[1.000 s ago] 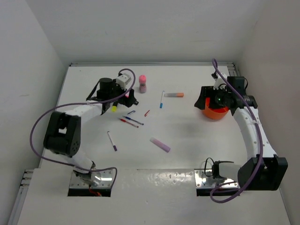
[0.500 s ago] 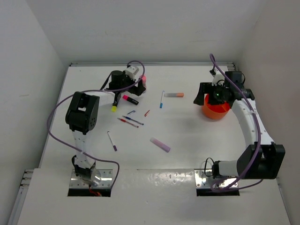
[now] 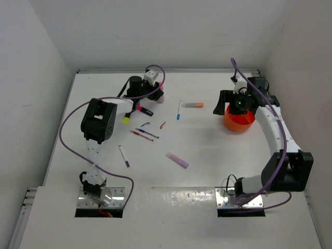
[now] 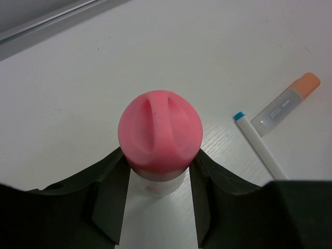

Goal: Sort the stationery into containers
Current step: Pick up the stationery from the center of the board, then place the stationery in the storage box.

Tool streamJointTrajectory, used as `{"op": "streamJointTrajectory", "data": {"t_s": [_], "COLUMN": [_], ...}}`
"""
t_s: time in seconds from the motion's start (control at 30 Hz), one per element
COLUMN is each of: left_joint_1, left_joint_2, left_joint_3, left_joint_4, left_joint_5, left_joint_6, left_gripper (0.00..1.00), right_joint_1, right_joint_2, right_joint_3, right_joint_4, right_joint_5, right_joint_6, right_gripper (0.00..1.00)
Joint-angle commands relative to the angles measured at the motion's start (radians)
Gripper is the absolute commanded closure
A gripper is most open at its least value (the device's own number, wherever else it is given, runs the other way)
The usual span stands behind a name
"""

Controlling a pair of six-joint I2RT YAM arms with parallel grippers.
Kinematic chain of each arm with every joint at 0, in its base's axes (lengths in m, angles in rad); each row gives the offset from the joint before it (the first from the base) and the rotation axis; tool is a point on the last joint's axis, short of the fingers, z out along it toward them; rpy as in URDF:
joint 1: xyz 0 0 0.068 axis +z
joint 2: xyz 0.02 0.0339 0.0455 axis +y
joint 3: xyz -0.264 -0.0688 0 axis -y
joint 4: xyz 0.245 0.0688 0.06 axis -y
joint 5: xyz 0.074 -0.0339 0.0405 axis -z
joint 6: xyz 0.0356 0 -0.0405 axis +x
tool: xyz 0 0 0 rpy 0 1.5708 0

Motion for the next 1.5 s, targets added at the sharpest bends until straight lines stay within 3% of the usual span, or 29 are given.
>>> {"op": "streamJointTrajectory", "data": {"t_s": [0.0,0.07,0.1,0.17,0.2,0.3,0.37,0.5,0.6,0.73,0.87,1.07,1.27,1.47], "left_joint_1": [-0.01,-0.012,-0.013,-0.012,-0.01,0.014,0.01,-0.015,-0.036,-0.088,-0.157,-0.251,-0.309,-0.343], "left_joint_2": [0.009,0.001,-0.014,-0.039,-0.077,-0.155,-0.207,-0.408,-0.497,-0.577,-0.651,-0.668,-0.642,-0.625], "left_joint_3": [0.042,0.039,0.038,0.025,0.019,0.031,0.03,-0.038,-0.061,-0.116,-0.156,-0.142,-0.091,-0.071], "left_joint_4": [0.052,0.051,0.048,0.028,0.02,-0.081,-0.223,-0.455,-0.593,-0.659,-0.693,-0.752,-0.824,-0.819], "left_joint_5": [0.019,0.041,0.05,0.076,0.096,0.338,0.412,0.502,0.607,0.728,0.731,0.71,0.726,0.768], "left_joint_6": [-0.015,-0.023,-0.021,-0.027,-0.031,0.002,0.038,0.198,0.229,0.255,0.285,0.311,0.374,0.377], "left_gripper": [0.61,0.69,0.82,0.91,0.94,0.96,1.0,1.0,1.0,1.0,1.0,1.0,1.0,1.0], "right_joint_1": [0.0,-0.002,-0.002,0.0,0.003,0.03,0.072,0.156,0.202,0.23,0.271,0.319,0.404,0.435], "right_joint_2": [0.007,0.014,0.019,0.024,0.024,-0.007,-0.051,-0.1,-0.124,-0.15,-0.171,-0.18,-0.182,-0.196], "right_joint_3": [0.053,0.061,0.067,0.085,0.102,0.13,0.137,0.17,0.193,0.19,0.206,0.26,0.266,0.222], "right_joint_4": [0.042,0.045,0.045,0.035,0.026,0.019,0.042,0.07,0.078,0.123,0.153,0.073,-0.155,-0.14], "right_joint_5": [-0.056,-0.094,-0.102,-0.121,-0.145,-0.173,-0.171,-0.199,-0.24,-0.401,-0.444,-0.494,-0.448,-0.434], "right_joint_6": [0.023,0.038,0.04,0.037,0.027,-0.026,-0.063,-0.101,-0.111,-0.079,-0.051,-0.058,-0.262,-0.272], "right_gripper": [0.13,0.13,0.14,0.14,0.15,0.15,0.17,0.27,0.36,0.42,0.44,0.48,0.54,0.57]}}
